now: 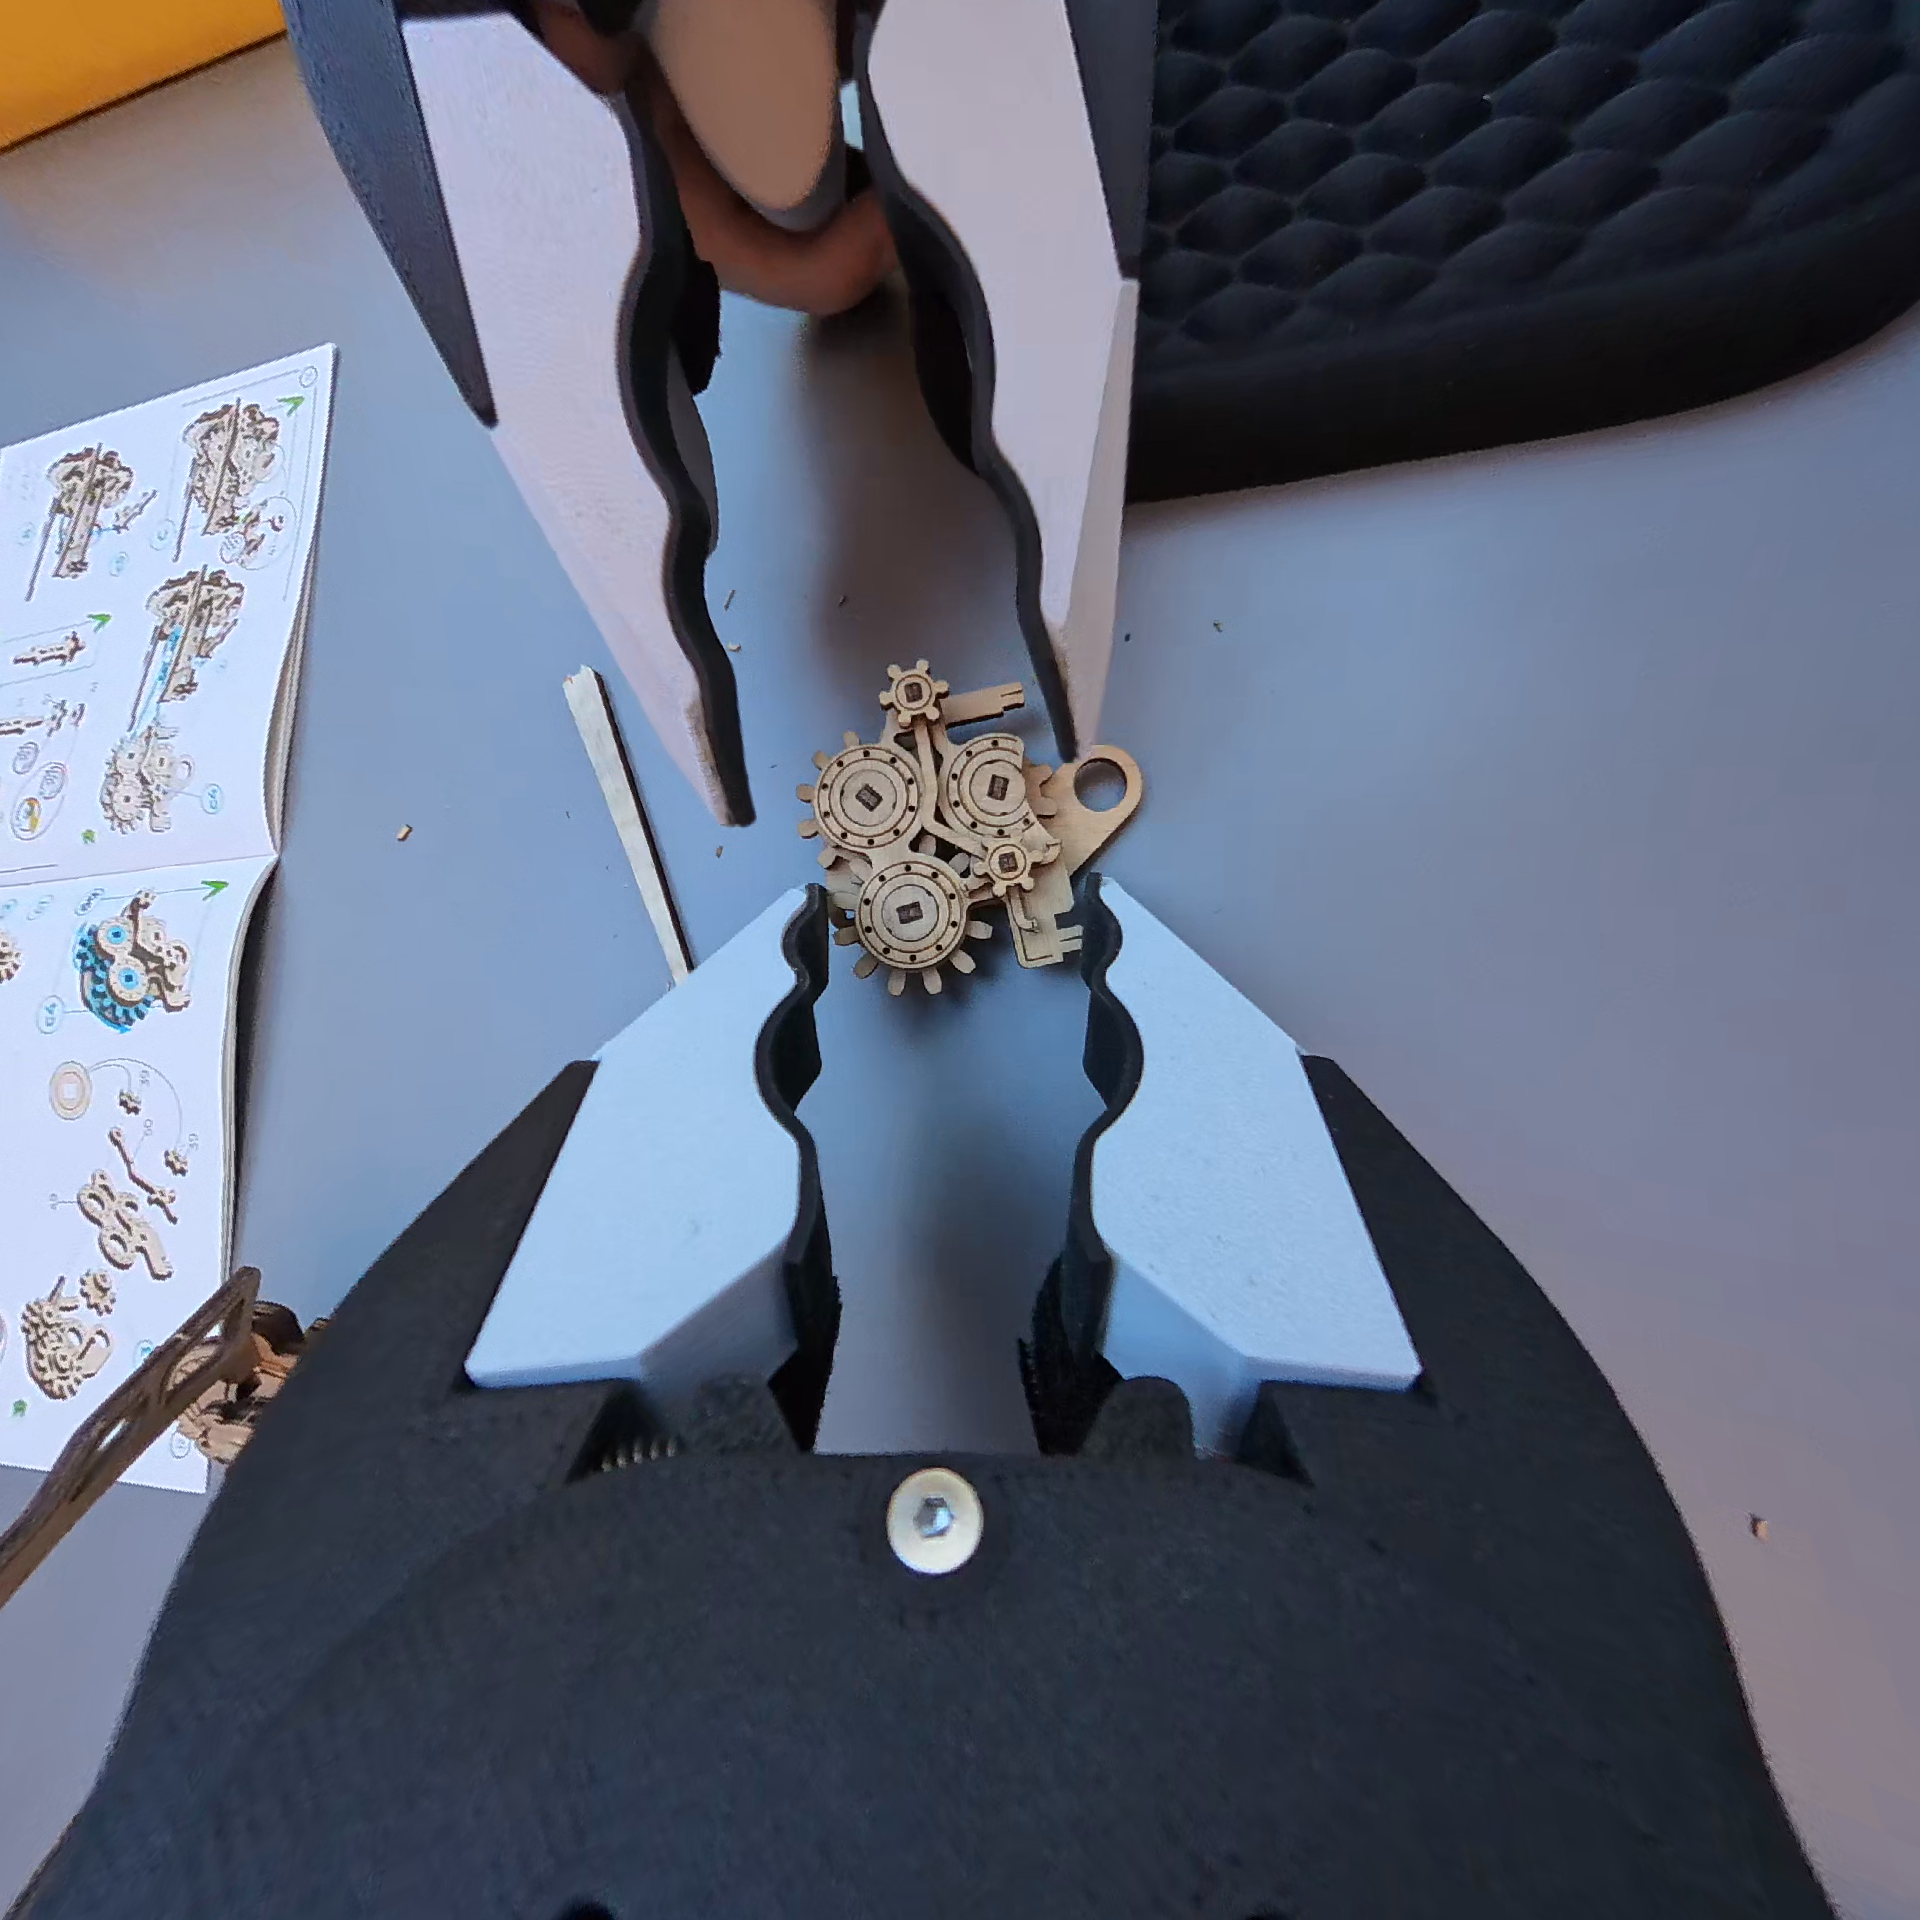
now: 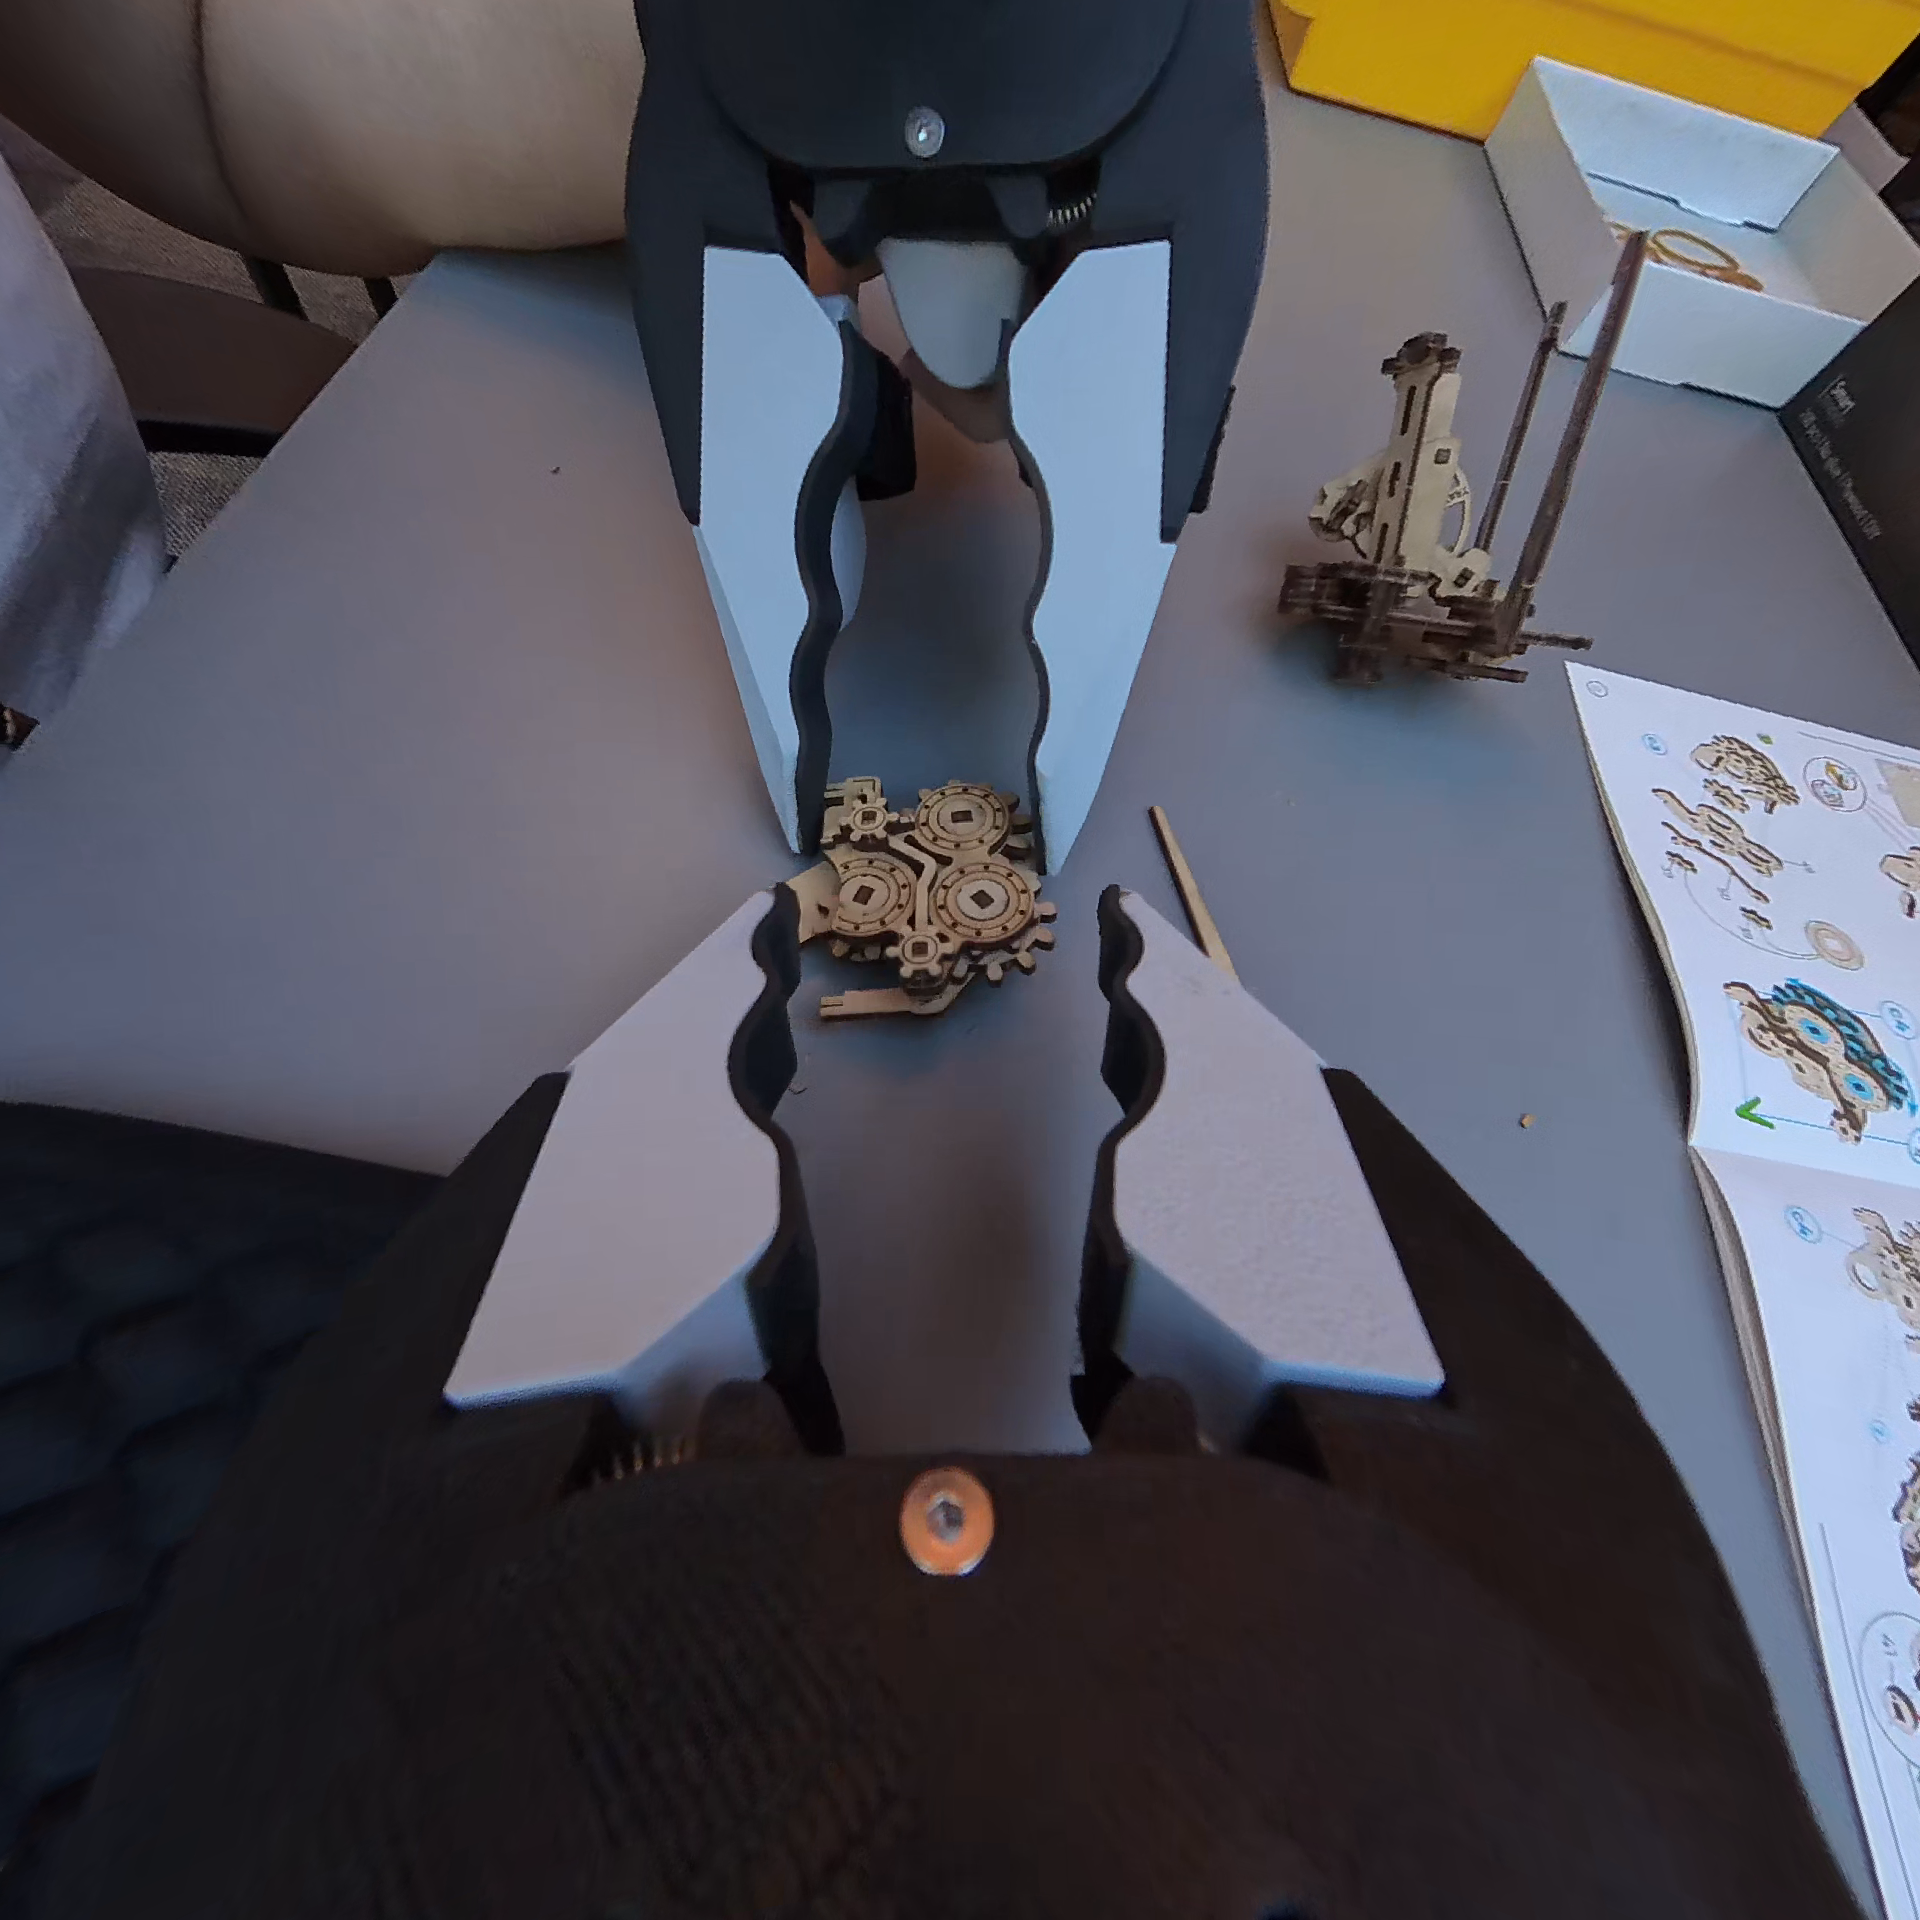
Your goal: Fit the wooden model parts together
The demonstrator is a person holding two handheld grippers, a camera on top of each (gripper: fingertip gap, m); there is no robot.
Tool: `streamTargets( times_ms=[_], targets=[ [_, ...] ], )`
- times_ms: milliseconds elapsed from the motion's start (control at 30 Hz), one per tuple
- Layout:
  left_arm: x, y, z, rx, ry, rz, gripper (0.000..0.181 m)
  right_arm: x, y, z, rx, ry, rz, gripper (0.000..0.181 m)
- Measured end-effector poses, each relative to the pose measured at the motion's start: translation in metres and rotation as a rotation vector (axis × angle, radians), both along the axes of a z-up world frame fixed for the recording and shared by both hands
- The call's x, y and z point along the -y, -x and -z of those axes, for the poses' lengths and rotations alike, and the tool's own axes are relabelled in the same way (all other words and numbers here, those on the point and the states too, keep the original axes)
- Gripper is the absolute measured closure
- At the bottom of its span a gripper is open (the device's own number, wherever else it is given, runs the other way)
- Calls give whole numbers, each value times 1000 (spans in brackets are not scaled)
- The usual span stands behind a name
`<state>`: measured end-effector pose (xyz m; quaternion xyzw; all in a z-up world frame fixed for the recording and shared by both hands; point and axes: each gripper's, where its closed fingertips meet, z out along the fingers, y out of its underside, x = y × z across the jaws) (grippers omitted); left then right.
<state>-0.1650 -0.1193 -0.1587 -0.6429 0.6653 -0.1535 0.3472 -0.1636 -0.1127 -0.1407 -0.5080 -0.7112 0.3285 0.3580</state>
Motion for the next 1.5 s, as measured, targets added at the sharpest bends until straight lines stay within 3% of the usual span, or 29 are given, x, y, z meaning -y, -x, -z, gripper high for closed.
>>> streamTargets(
  times_ms=[1233, 1367, 1500],
  targets=[
    [-8, -1, -4, 7, -133, 11, 133, -8, 4, 12, 73, 50, 72, 134],
    [-19, 2, -5, 39, -98, -77, 111, -10, 4, 11, 65, 38, 74, 134],
    [-18, 6, -6, 119, 122, -131, 99, -10, 4, 10, 49, 1, 70, 134]
  ],
)
